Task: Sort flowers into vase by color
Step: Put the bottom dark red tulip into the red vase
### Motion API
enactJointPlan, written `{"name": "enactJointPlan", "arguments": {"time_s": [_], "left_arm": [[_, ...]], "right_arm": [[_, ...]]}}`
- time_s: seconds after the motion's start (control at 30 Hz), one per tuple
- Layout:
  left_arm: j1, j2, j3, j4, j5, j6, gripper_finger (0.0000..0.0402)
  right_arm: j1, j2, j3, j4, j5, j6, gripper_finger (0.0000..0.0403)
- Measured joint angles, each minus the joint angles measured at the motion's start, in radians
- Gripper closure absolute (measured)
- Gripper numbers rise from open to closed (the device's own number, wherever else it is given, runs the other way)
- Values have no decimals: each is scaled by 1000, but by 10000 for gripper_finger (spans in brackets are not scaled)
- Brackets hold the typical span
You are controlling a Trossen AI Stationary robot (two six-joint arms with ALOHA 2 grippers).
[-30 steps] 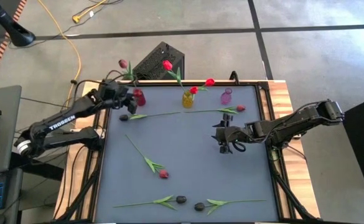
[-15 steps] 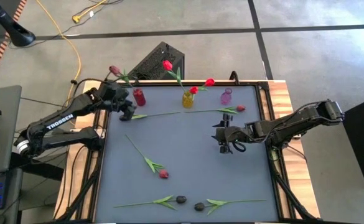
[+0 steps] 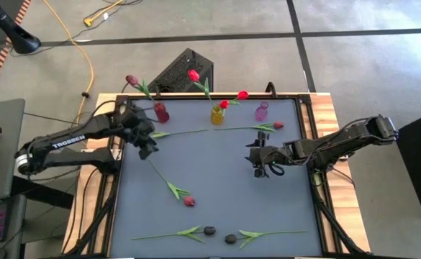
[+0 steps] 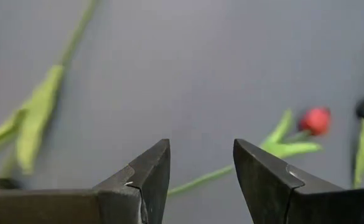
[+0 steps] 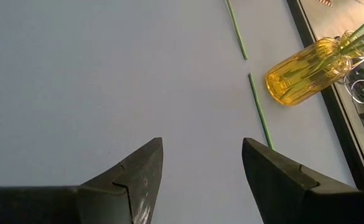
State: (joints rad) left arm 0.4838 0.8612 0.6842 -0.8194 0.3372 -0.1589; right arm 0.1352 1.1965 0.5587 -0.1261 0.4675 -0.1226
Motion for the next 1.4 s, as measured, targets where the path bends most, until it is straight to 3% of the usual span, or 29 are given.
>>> {"name": "enactJointPlan", "arguments": {"time_s": [0.17,0.4,0.7,1.0,1.4], "left_arm": [[-156,0,0,8,-1,-46,237],[-392,25,0,20,-11,44,237],[-577,146,-1,176,-78,21,237],[-676,353,-1,215,-166,75,237],[-687,591,0,258,-299,275,237]], "right_arm": [[0,0,0,0,0,0,159],[0,0,0,12,0,1,159],[0,0,0,22,0,1,159],[0,0,0,23,0,-3,159],[0,0,0,22,1,-9,159]]}}
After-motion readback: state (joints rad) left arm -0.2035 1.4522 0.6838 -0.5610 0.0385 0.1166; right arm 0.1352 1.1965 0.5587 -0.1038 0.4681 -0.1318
